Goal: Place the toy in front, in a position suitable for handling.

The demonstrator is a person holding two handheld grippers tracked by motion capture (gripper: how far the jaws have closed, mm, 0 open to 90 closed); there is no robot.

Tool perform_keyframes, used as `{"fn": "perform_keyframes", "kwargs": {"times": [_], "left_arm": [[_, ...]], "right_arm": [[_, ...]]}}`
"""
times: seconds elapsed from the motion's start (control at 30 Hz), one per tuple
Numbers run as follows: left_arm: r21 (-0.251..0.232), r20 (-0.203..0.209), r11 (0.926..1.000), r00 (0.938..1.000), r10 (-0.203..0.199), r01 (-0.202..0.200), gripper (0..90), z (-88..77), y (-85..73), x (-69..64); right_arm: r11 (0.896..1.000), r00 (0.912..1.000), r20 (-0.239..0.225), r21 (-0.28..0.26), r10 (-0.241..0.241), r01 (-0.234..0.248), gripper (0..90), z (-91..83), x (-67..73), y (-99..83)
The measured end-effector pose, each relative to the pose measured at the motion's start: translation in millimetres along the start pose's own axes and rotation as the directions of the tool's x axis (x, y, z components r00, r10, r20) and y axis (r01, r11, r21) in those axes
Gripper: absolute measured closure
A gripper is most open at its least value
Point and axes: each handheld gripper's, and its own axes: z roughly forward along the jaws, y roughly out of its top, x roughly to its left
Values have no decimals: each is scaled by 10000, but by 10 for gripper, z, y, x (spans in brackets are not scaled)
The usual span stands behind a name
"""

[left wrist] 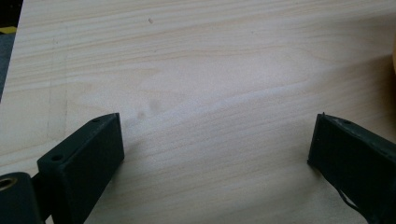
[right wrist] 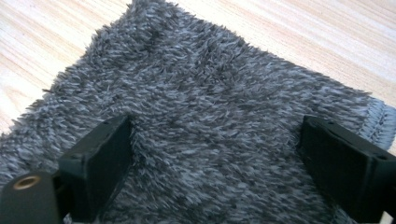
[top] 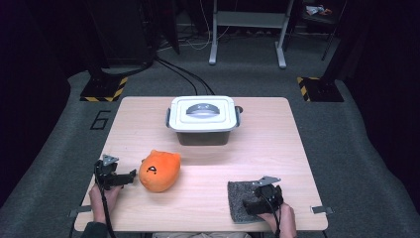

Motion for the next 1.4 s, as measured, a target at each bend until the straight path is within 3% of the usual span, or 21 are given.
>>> {"fn": "perform_keyframes", "kwargs": {"times": [0.27,0.6,0.73,1.0,1.17,1.4], "left_arm": [[0,0,10000,10000,-2,2,29,0,0,0],[-1,-1,10000,10000,1,-1,29,0,0,0],[-1,0,10000,10000,-4,4,29,0,0,0],[-21,8,10000,10000,-5,5,29,2,0,1],[2,1,10000,10000,4,-4,29,0,0,1],[-23,11,10000,10000,-6,6,29,2,-1,1]], "right_arm": [[9998,9998,15,-40,189,-189,231,-33,-1,-18],[9993,10000,3,-367,100,-100,586,-91,-42,-48],[9986,9999,31,-517,130,-128,675,-96,-37,-63],[9951,9998,-125,-972,171,-183,697,-172,-62,-71],[9922,9994,42,-1199,342,-335,697,-285,-106,-17],[9846,9977,525,-1718,429,-333,696,-457,-279,79]]}}
